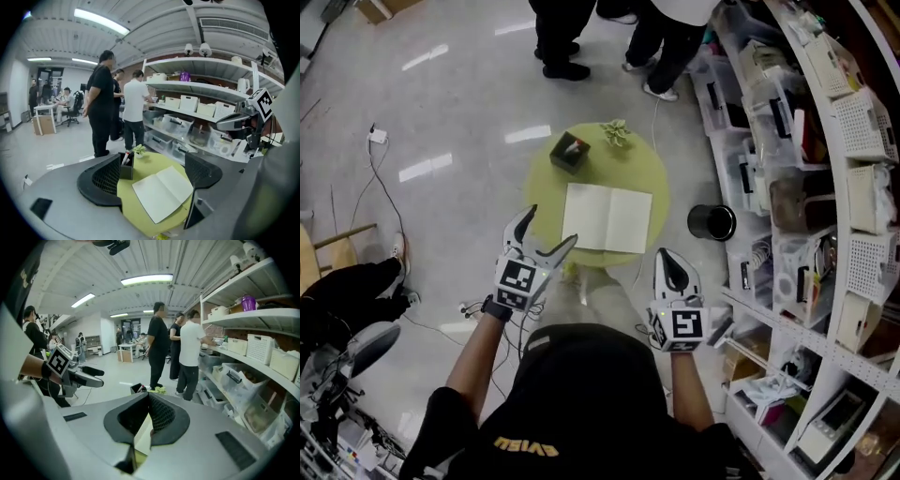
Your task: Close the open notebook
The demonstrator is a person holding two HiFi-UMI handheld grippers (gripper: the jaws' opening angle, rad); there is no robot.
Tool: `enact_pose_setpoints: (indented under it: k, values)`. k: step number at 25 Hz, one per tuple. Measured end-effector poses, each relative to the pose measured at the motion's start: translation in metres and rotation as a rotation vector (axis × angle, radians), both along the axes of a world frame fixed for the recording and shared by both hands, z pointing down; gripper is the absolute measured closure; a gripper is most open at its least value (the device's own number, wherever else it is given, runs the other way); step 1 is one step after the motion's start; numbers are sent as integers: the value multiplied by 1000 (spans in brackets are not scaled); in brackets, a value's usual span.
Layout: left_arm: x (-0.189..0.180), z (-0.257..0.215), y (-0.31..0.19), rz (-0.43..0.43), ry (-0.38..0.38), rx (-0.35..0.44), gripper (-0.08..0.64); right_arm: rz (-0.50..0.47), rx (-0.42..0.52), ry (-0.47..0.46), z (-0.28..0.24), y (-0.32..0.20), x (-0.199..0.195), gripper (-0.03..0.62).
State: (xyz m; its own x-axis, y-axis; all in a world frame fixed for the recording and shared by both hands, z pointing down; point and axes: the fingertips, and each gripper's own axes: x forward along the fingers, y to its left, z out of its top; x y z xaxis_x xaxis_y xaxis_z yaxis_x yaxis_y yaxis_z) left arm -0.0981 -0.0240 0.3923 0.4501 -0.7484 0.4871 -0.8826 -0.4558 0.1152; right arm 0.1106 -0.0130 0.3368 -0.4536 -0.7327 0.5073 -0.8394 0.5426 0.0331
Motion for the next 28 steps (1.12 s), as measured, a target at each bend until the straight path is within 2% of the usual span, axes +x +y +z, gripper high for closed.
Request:
enact_pose_setpoints:
  k: [5, 11, 14, 16, 18, 23, 28]
  values:
    - [-6, 25, -21, -65, 17, -30, 120, -82, -59, 25, 40, -21, -17, 591]
    - [7, 57, -39, -62, 17, -70, 127, -132, -110, 52, 82, -42, -23, 591]
    - [-3, 75, -42, -59, 3, -94, 129, -144, -170, 44, 113, -44, -37, 591]
    - [2, 89, -48, -70, 22, -102, 130, -165, -202, 77, 135, -50, -33, 591]
    - [8, 104, -52, -76, 42, -127, 132, -171, -236, 101, 157, -55, -28, 591]
    - [2, 138, -61, -108, 62, -168, 140, -169, -324, 95, 210, -63, -34, 591]
    - [4, 177, -59, -129, 74, -226, 151, -166, -350, 153, 250, -69, -31, 591]
